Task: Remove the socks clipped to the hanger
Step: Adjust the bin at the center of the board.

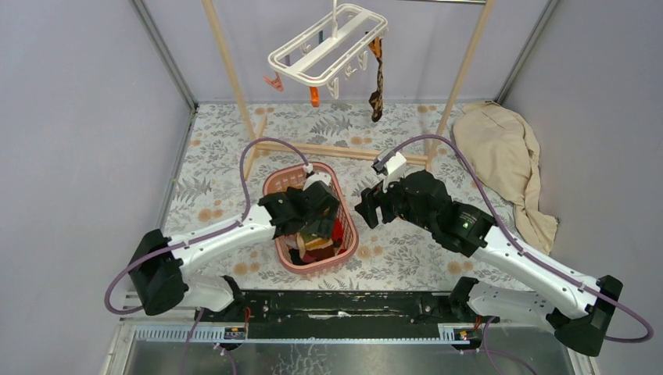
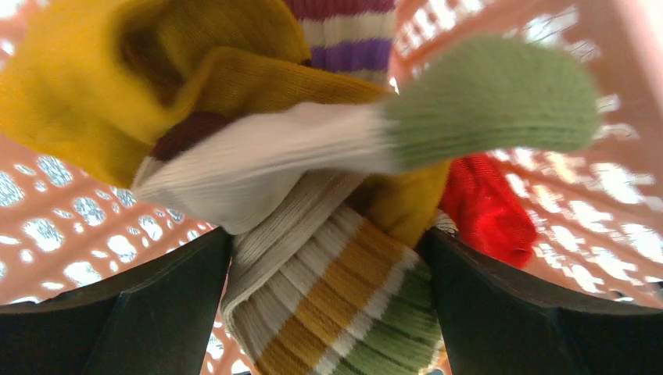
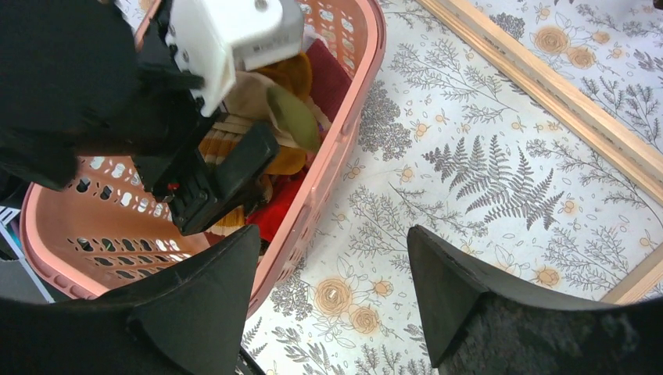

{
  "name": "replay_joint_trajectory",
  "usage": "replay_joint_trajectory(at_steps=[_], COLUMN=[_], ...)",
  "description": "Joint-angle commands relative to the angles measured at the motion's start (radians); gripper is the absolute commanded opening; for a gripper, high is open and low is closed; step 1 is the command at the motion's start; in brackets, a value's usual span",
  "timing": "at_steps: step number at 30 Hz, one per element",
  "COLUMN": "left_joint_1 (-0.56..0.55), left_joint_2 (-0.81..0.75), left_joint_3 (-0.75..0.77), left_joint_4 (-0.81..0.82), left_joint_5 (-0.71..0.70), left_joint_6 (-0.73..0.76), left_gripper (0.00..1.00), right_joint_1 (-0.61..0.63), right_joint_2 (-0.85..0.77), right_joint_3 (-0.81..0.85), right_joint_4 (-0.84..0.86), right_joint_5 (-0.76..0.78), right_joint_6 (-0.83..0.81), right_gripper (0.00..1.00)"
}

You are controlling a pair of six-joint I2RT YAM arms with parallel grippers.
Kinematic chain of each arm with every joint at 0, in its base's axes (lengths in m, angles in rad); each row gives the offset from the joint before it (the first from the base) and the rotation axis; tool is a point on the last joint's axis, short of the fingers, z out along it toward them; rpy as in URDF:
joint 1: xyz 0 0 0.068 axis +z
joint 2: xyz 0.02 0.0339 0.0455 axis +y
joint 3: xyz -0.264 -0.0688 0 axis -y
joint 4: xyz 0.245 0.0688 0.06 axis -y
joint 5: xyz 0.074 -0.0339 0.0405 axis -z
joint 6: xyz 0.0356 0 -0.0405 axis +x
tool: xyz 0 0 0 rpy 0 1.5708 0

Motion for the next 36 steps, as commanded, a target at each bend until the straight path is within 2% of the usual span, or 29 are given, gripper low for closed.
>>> replay_joint_trajectory(at_steps=[1,5,10,14,22,29,33,36], left_joint_1=[-0.006,-0.002,0.038,0.037,-0.003,-0.008,-0.008,-0.007], left_joint_2=[0.04,0.088,0.145,0.079,-0.121,-0.156,-0.153,-0.171], left_joint_3=[-0.086,-0.144,-0.238,-0.203,0.009,0.067,0.029,-0.002], left_joint_4=[0.034,0.147,0.319,0.266,0.022,0.017,0.043,0.107], left_joint_5=[0.022,0.065,0.193,0.143,0.056,0.059,0.022,-0.017], left_joint_6=[-0.065,-0.08,-0.079,-0.07,-0.042,0.01,0.019,0.022], left_gripper=[0.99,0.99,0.98,0.99,0.99,0.99,0.99,0.99], right_joint_1=[0.005,0.005,0.005,0.005,0.005,0.005,0.004,0.002], right_joint_2=[-0.027,-0.022,-0.016,-0.015,0.009,0.023,0.028,0.03], right_joint_3=[-0.015,-0.026,-0.021,-0.018,0.009,0.039,0.049,0.065], right_joint_4=[0.042,0.051,0.045,0.041,0.039,0.029,0.02,0.01], right_joint_5=[0.002,-0.006,-0.013,-0.005,0.015,0.03,0.042,0.128], right_joint_6=[0.011,0.013,0.012,0.009,0.013,0.026,0.03,0.032], right_gripper=[0.77,0.77,0.77,0.77,0.79,0.79,0.79,0.8])
